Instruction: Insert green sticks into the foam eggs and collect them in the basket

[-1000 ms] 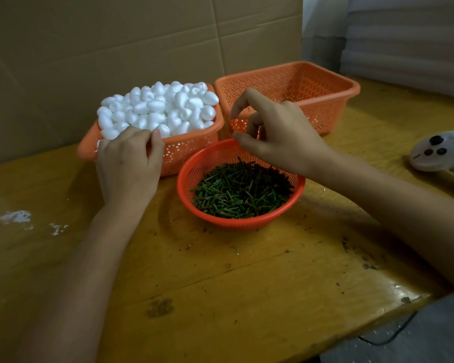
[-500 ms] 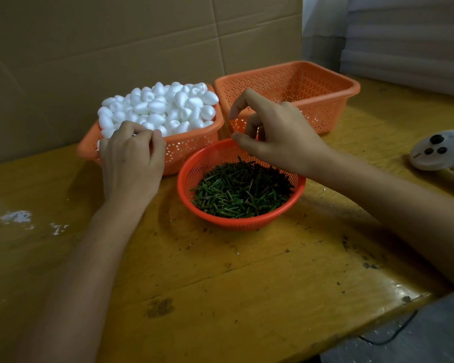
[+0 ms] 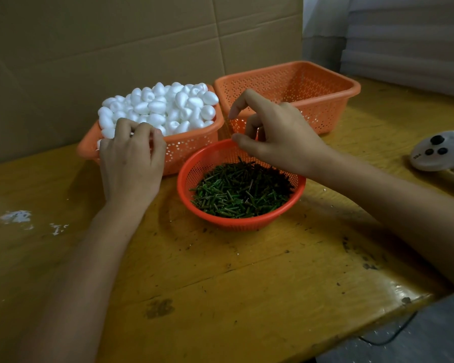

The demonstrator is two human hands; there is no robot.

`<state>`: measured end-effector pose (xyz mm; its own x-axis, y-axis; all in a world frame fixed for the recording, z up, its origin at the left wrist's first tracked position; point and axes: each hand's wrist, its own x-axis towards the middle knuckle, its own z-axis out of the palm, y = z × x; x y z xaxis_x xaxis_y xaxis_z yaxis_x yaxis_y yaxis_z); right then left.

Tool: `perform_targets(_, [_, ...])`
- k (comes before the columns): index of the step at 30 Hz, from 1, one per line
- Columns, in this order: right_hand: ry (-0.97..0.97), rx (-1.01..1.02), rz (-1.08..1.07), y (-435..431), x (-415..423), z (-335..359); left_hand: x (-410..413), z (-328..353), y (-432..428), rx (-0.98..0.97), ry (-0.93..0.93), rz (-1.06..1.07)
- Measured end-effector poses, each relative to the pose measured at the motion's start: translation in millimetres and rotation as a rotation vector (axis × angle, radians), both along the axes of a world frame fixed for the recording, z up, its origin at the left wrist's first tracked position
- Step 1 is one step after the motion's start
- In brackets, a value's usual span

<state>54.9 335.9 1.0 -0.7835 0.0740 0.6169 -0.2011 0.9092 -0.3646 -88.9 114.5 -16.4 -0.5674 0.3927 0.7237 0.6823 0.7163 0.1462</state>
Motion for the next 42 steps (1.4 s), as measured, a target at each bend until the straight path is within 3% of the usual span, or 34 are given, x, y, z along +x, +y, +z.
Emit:
perform_targets(6, [-0.001, -0.003, 0.002, 0, 0, 0, 2, 0, 0, 0.067, -0.040, -0.048])
perform_targets(12, [-0.005, 0.001, 0.006, 0, -1, 0, 4, 3, -1, 0.255, -0.117, -0.113])
perform_targets(24, [-0.010, 0.008, 0.019, 2, 0, -1, 10, 5, 0, 0.494, -0.057, -0.253])
perform_targets(28, [-0.037, 0.008, 0.057, 1, 0, 0, 25, 9, 11, 0.597, -0.294, -0.529])
perform_targets(33, [-0.040, 0.005, 0.137, -1, 2, 4, 39, 9, 16, 0.584, -0.544, -0.798])
perform_targets(42, [-0.051, 0.046, 0.224, -1, 2, 4, 46, 8, 17, 0.516, -0.696, -0.894])
